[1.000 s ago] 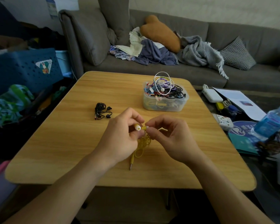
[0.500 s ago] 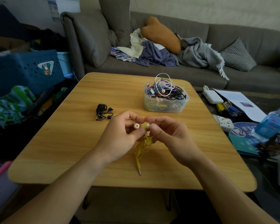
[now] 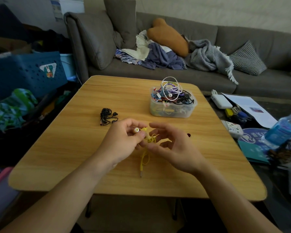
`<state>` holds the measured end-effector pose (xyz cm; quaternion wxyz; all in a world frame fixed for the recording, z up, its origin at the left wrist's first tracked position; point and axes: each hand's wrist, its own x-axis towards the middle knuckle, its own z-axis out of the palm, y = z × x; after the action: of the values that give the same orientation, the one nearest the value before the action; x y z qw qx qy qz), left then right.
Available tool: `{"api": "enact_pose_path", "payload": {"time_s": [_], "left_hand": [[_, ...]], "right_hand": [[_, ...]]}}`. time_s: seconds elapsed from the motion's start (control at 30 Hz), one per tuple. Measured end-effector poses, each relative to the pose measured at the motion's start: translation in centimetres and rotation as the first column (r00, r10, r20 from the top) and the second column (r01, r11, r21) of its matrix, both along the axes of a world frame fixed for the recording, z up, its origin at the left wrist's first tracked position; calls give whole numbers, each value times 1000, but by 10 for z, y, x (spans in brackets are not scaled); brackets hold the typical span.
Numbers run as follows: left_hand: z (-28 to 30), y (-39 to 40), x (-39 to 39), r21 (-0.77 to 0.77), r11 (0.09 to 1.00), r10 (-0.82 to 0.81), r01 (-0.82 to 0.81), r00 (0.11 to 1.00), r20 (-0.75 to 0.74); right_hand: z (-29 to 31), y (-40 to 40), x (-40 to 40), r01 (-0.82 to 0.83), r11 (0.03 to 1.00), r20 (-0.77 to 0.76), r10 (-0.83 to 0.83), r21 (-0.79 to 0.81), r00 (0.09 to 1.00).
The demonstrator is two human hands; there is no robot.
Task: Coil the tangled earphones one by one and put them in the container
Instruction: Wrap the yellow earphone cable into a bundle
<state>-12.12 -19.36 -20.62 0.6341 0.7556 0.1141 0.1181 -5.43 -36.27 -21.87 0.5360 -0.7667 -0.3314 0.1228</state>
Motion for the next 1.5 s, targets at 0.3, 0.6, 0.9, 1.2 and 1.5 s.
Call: {"api": "enact_pose_path", "payload": {"time_s": [0.3,0.6,0.9,1.2,1.5], "left_hand": [[-4,10,5,-23,998,56,-60,987,-150],[-7,16,6,69,996,64,-56,992,-108],[-3,5,8,74,996,34,-39,997,71],[7,-2,-1,86,996,2,-29,954,299],[8,-5,-5,107,992,15,-61,924,382]], "right_hand": [[-3,13,30,386,880,357,-280,-275,891],[8,35,33,176,846,430,68,-504,900],[2,32,33,233,956,229,-191,-178,955],[20,13,10,196,905,-308,-77,377,948],[14,20,7,126,845,-317,54,519,947]]}}
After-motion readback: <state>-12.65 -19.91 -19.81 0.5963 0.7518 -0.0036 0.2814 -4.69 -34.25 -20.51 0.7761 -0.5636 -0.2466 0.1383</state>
